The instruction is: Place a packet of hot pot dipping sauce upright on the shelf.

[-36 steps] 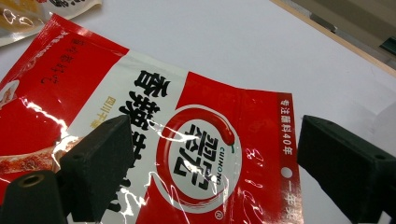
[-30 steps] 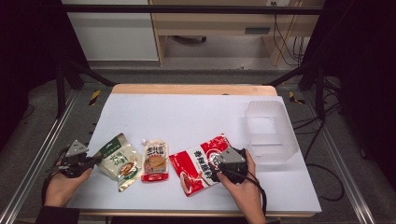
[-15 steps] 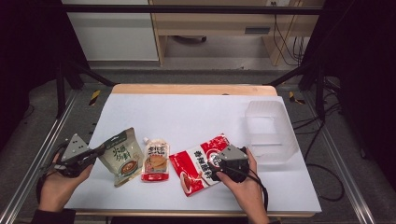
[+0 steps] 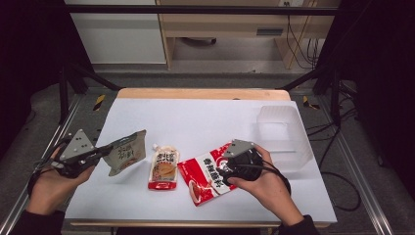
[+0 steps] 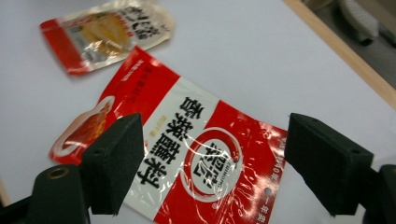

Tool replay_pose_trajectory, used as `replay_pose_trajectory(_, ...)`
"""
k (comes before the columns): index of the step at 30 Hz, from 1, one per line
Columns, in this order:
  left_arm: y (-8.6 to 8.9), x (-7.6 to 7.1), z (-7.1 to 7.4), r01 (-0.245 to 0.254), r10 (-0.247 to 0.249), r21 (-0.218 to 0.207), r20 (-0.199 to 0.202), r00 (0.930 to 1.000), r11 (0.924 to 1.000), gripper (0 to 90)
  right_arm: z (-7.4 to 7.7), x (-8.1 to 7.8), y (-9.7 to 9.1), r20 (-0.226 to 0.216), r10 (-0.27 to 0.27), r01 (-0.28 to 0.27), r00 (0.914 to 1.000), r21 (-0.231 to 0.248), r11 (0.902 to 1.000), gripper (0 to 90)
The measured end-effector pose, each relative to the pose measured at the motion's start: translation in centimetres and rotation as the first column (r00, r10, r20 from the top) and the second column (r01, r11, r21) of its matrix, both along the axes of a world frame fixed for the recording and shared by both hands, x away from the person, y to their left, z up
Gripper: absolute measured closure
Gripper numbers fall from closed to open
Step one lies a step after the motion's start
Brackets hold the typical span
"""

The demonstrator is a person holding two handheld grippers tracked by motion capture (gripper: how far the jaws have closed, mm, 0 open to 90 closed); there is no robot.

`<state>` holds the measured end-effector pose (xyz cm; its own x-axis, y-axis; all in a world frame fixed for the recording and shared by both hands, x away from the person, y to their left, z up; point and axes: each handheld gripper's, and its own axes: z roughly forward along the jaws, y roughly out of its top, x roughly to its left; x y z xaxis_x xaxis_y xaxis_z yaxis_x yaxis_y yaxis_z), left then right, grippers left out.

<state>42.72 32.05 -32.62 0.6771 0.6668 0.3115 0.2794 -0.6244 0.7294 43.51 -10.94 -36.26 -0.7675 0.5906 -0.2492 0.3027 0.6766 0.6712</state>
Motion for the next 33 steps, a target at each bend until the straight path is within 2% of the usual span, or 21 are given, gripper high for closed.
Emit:
replay_pose_trajectory(2,-0.1,0.3,0.5,0.006,-0.006,0.019,0.007,1.0000,0.9998,90.0,0.7,0.2,0.5,-0.015,0.034,-0.035,0.9993,-0.049,0.9982,25.2)
replay_pose_trajectory(6,-0.5,1.0,1.6,0.032,-0.032,0.006,0.010,0.9995,0.9995,90.0,1.7,0.7,1.1,-0.029,0.087,-0.090,0.9958,-0.106,0.9903,29.3)
replay_pose_trajectory(7,-0.6,1.0,1.9,0.042,-0.042,0.005,0.015,0.9990,0.9991,90.0,2.2,1.1,1.4,-0.040,0.099,-0.104,0.9943,-0.137,0.9852,29.7)
replay_pose_trajectory(9,-1.1,1.3,2.6,0.063,-0.063,-0.007,0.016,0.9979,0.9980,90.0,2.3,1.3,1.5,-0.048,0.106,-0.112,0.9932,-0.147,0.9827,29.7)
replay_pose_trajectory(11,-1.6,1.6,3.1,0.076,-0.076,0.000,0.022,0.9969,0.9971,90.0,2.7,1.8,1.9,-0.088,0.096,-0.110,0.9916,-0.175,0.9785,27.1)
replay_pose_trajectory(14,-2.7,2.1,3.7,0.100,-0.101,0.017,0.021,0.9947,0.9948,90.0,3.3,2.3,2.7,-0.112,0.119,-0.141,0.9865,-0.214,0.9666,26.0)
replay_pose_trajectory(17,-4.0,2.4,4.1,0.132,-0.133,0.042,0.021,0.9909,0.9904,90.0,4.4,2.4,3.4,-0.127,0.153,-0.180,0.9800,-0.236,0.9551,25.7)
replay_pose_trajectory(18,-4.4,2.5,4.2,0.143,-0.144,0.048,0.021,0.9893,0.9886,90.0,5.3,2.4,3.7,-0.132,0.171,-0.199,0.9763,-0.241,0.9499,25.8)
replay_pose_trajectory(21,-5.7,2.9,4.4,0.178,-0.179,0.065,0.016,0.9836,0.9819,90.0,6.1,2.5,3.9,-0.123,0.180,-0.206,0.9760,-0.256,0.9444,29.0)
replay_pose_trajectory(22,-6.0,3.0,4.4,0.184,-0.185,0.065,0.015,0.9825,0.9808,90.0,6.6,2.4,4.0,-0.117,0.189,-0.214,0.9751,-0.265,0.9402,31.5)
replay_pose_trajectory(25,-7.0,3.5,4.2,0.205,-0.205,0.047,0.003,0.9788,0.9777,90.0,7.3,2.4,4.2,-0.113,0.201,-0.225,0.9730,-0.267,0.9370,34.5)
replay_pose_trajectory(26,-7.4,3.7,4.1,0.212,-0.212,0.042,0.002,0.9773,0.9764,90.0,7.6,2.4,4.3,-0.114,0.215,-0.238,0.9701,-0.273,0.9322,36.1)
replay_pose_trajectory(27,-7.7,3.8,4.0,0.221,-0.221,0.040,0.002,0.9752,0.9745,90.0,7.6,2.4,4.3,-0.114,0.215,-0.238,0.9701,-0.273,0.9322,36.1)
replay_pose_trajectory(29,-8.5,4.2,4.0,0.230,-0.230,0.045,-0.005,0.9732,0.9722,90.0,7.7,2.7,4.5,-0.118,0.231,-0.256,0.9658,-0.301,0.9187,39.4)
replay_pose_trajectory(33,-10.3,5.4,4.1,0.252,-0.251,0.040,-0.013,0.9678,0.9669,90.0,7.6,3.4,4.5,-0.124,0.218,-0.246,0.9681,-0.313,0.9173,40.4)
